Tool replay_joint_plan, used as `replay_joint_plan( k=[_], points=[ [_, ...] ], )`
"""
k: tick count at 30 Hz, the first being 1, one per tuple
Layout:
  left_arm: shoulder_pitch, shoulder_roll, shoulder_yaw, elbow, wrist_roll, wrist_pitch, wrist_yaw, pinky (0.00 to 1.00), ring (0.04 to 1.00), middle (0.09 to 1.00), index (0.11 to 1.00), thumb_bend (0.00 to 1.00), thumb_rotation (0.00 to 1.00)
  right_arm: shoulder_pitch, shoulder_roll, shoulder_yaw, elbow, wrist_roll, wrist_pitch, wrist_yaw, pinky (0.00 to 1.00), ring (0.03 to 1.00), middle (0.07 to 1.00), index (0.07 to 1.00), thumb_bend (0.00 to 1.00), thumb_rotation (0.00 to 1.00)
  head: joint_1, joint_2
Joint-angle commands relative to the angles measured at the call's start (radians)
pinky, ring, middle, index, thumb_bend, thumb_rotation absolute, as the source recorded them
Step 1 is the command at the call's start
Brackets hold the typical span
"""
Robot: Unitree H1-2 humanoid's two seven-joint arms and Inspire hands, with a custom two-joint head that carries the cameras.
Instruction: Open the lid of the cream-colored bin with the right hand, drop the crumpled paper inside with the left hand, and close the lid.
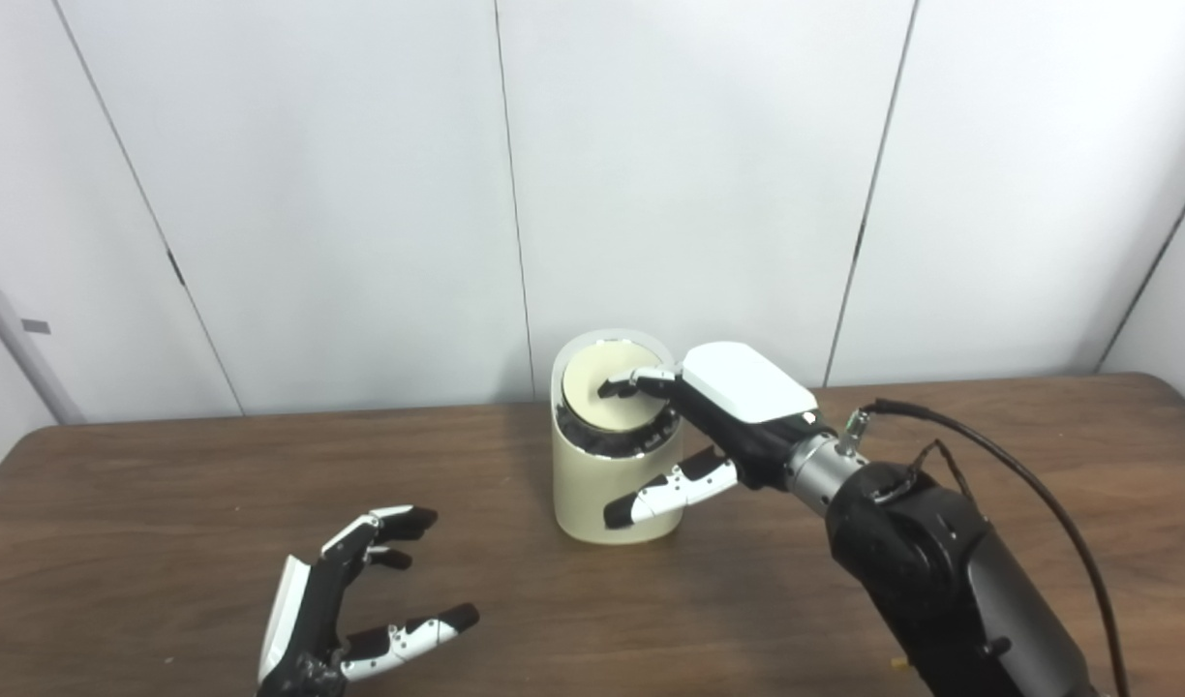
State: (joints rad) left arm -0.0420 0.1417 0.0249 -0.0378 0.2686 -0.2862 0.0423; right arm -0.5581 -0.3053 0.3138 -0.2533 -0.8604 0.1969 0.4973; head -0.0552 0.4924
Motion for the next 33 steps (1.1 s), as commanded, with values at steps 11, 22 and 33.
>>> replay_joint_plan(
  k=[11,22,33],
  points=[
    [-0.014,0.009,0.006,-0.034,-0.006,-0.005,0.006,0.61,0.718,0.715,0.685,0.94,0.24,-0.014,0.0,-0.006,-0.016,0.003,-0.02,-0.029,0.77,0.791,0.792,0.79,1.0,0.79,0.0,0.001],
    [-0.015,0.009,0.006,-0.035,-0.002,-0.005,0.007,0.62,0.721,0.709,0.681,0.94,0.24,-0.014,-0.004,-0.007,-0.012,0.015,-0.003,-0.025,0.65,0.644,0.628,0.615,1.0,0.81,0.001,0.0],
    [-0.015,0.009,0.007,-0.027,-0.006,-0.012,0.008,0.63,0.723,0.707,0.682,0.94,0.23,-0.014,-0.004,-0.008,-0.018,0.009,0.005,-0.025,0.64,0.639,0.636,0.629,1.0,0.79,0.003,0.002]
  ],
)
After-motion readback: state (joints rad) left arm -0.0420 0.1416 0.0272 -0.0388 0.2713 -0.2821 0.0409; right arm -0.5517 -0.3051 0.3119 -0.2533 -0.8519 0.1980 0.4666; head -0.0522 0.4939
